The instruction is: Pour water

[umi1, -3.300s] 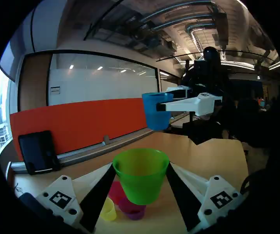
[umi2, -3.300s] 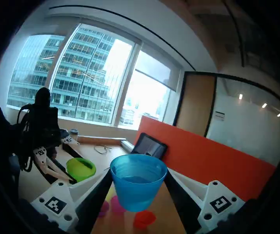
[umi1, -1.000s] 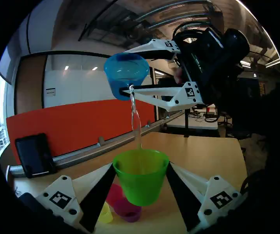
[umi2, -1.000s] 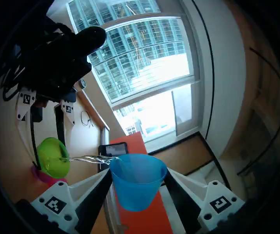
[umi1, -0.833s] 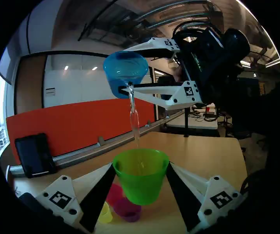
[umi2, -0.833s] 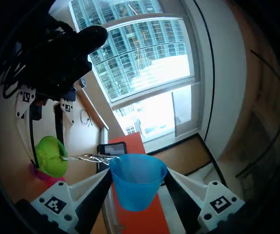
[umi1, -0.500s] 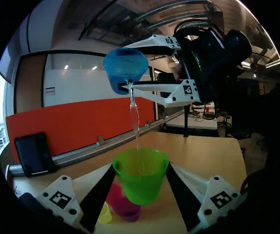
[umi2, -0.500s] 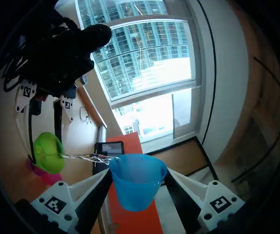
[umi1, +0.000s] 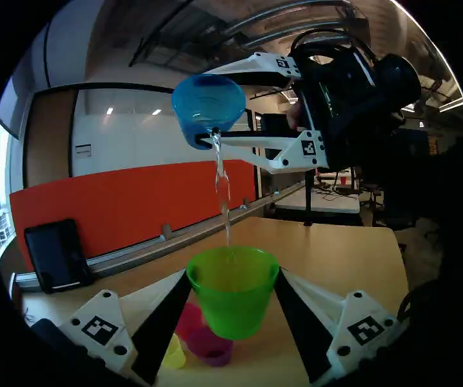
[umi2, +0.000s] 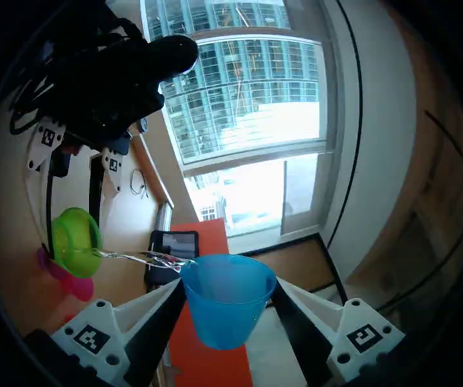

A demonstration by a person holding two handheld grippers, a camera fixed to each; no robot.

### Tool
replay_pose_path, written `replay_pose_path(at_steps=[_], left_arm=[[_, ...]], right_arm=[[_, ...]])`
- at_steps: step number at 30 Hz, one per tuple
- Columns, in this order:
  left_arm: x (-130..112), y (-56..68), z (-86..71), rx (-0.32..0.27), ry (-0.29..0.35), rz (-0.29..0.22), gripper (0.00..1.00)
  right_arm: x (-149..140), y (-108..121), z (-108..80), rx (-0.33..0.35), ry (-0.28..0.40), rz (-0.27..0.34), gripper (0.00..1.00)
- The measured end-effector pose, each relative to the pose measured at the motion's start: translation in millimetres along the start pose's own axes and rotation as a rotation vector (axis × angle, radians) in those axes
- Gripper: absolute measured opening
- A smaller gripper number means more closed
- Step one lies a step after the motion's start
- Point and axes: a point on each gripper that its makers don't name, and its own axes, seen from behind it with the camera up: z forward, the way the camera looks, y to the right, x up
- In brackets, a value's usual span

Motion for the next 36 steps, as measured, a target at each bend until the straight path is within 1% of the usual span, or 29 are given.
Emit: replay_pose_path(at_steps=[17,36], left_arm=[[0,1.0,0.2,0.000,0.001,0.000,0.88],[0,1.1,1.4,0.001,0.001,-0.002,0.88]], right_arm=[[9,10,1.8,-0.020,0.010,-0.094,0.92],[21,8,4.7,-0.029,0.021,-0.218,0.92]])
